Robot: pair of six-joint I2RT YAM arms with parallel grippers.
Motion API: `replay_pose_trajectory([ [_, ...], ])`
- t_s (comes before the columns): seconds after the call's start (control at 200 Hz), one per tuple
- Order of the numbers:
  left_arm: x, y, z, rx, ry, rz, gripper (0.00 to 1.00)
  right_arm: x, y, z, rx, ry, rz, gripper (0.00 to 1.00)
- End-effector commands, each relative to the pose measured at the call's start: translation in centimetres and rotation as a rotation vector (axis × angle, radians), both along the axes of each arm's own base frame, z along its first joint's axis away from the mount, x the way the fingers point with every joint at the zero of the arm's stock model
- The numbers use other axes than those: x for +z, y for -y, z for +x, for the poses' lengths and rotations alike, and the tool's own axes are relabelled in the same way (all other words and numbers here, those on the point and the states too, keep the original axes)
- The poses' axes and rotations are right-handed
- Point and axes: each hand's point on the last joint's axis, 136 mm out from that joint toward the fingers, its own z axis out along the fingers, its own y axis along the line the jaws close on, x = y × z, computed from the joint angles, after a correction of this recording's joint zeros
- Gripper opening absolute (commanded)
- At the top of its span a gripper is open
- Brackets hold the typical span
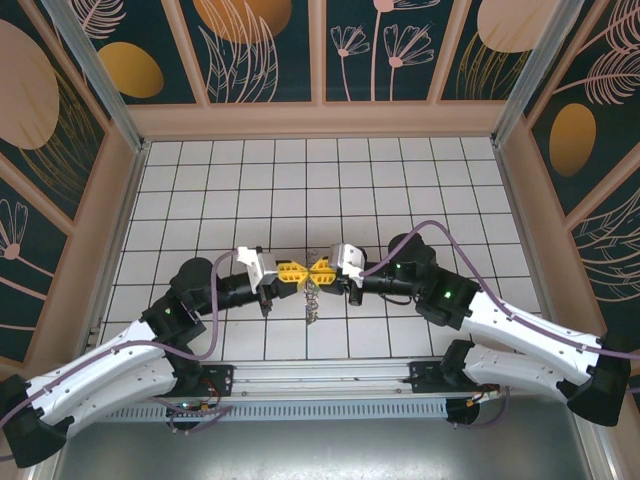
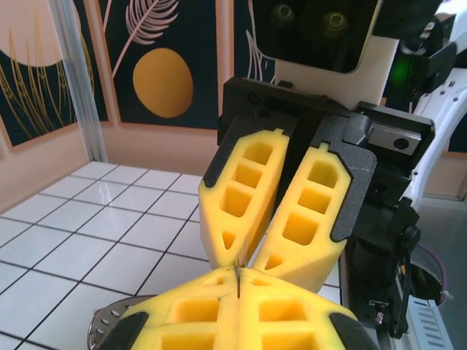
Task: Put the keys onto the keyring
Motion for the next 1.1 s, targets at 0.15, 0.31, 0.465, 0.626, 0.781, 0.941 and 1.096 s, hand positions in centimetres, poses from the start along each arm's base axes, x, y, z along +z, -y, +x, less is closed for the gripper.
replay_pose_trajectory([
  [0.15,5.2,-0.4,-3.1,-0.141,0.105,-0.203,0.0,0.5,0.0,-0.2,0.004,-0.006,0.037,0.13],
  [0.31,5.6,-0.6,-3.4,-0.151,0.11,-0.213,0.0,0.6,0.1,-0.3,0.002,-0.004,0.045,0.12],
  [0.465,5.7,-0.5,-3.4,-0.154,0.109,-0.217,0.0,0.9,0.1,-0.3,0.007,0.005,0.059,0.02],
  [0.626,5.4,-0.2,-2.8,-0.133,0.093,-0.191,0.0,1.4,0.5,-0.2,0.003,0.02,0.07,0.0],
  [0.781,3.2,0.5,-0.3,-0.023,0.04,0.006,0.04,1.6,1.0,0.9,-0.064,0.045,0.042,0.0],
  [0.941,0.7,0.6,1.3,0.034,0.002,0.224,0.14,0.7,0.8,2.1,-0.106,0.05,-0.048,0.0],
  [1.096,-0.8,0.7,1.9,0.044,-0.033,0.34,0.13,0.7,0.4,2.4,-0.117,0.049,-0.08,0.0],
])
